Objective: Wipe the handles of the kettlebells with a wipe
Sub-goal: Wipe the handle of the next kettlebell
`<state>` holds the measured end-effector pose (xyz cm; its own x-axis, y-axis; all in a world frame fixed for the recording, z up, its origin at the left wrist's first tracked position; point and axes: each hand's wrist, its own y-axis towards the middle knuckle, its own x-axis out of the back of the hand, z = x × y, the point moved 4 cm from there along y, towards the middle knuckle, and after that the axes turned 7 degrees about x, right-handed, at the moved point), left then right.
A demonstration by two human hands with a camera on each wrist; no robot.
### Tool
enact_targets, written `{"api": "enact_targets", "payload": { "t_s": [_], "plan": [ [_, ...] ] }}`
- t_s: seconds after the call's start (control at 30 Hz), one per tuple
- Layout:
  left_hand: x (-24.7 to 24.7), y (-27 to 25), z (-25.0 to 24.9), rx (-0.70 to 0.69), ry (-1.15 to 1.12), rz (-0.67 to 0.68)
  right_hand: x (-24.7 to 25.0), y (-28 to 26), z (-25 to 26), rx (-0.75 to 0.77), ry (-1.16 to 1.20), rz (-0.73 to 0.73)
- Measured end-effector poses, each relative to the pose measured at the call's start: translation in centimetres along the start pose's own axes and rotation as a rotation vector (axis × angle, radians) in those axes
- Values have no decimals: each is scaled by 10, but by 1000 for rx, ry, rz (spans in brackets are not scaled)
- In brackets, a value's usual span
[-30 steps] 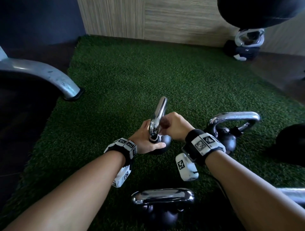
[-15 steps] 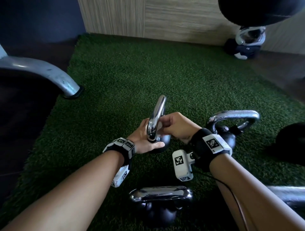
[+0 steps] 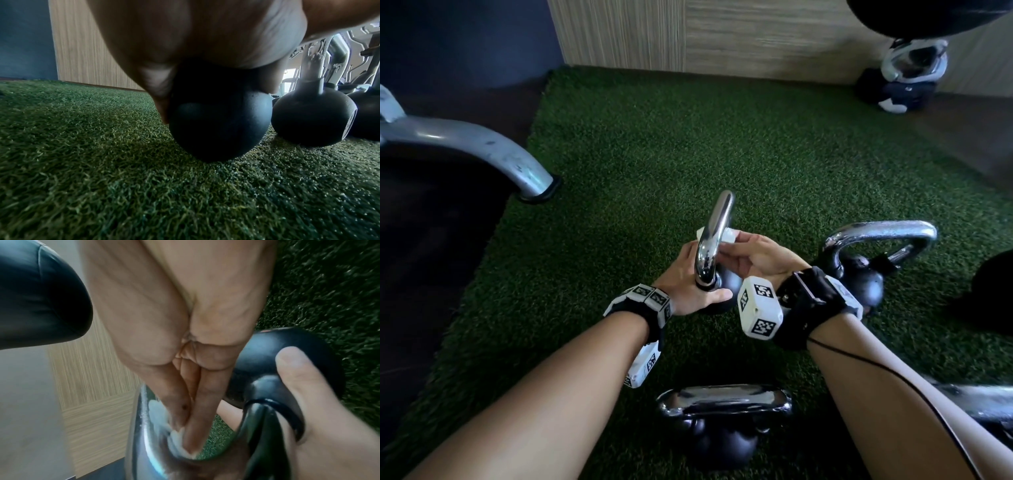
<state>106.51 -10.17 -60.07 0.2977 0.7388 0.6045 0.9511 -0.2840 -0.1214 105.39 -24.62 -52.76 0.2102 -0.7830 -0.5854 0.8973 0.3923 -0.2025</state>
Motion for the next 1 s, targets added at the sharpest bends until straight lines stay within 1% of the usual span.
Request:
{"api": "enact_targets", "payload": {
  "t_s": [0.03,0.13,0.17,0.2,0.27,0.33,0.4,0.5,0.53,0.63,0.67,0.77,0.83,0.9,1.0],
  "plan": [
    [0,0,0,6,-6,6,2,6,2,31,13,-46],
    [2,0,-1,10,4,2,13,19,8,149,113,-278],
    [1,0,0,4,2,1,14,21,7,179,141,-313],
    [0,0,0,-4,-8,2,13,20,6,196,150,-319],
    [-2,0,2,3,-36,2,10,15,4,215,92,-297],
    [0,-3,-1,16,-16,-4,5,12,5,254,14,-293],
    [3,-6,-6,8,-17,-12,4,16,10,326,-52,-375],
    [6,-9,-9,-12,-16,-9,12,23,20,449,-88,-569],
    [6,-8,-9,-11,-13,-10,12,23,23,467,-114,-595],
    [7,-9,-9,-1,-23,-13,8,21,28,463,-263,-600],
    [6,-10,-10,-2,-19,-13,9,22,29,459,-342,-625],
    [7,-14,-16,-30,-7,-5,10,29,32,460,-617,-791],
    [8,-15,-17,-25,-35,-10,8,32,34,478,-725,-884],
    [9,-13,-15,-19,-36,-21,3,33,36,475,-826,-927],
    [8,-8,-11,-24,-14,-26,-1,33,39,417,-943,-949]
  ]
}}
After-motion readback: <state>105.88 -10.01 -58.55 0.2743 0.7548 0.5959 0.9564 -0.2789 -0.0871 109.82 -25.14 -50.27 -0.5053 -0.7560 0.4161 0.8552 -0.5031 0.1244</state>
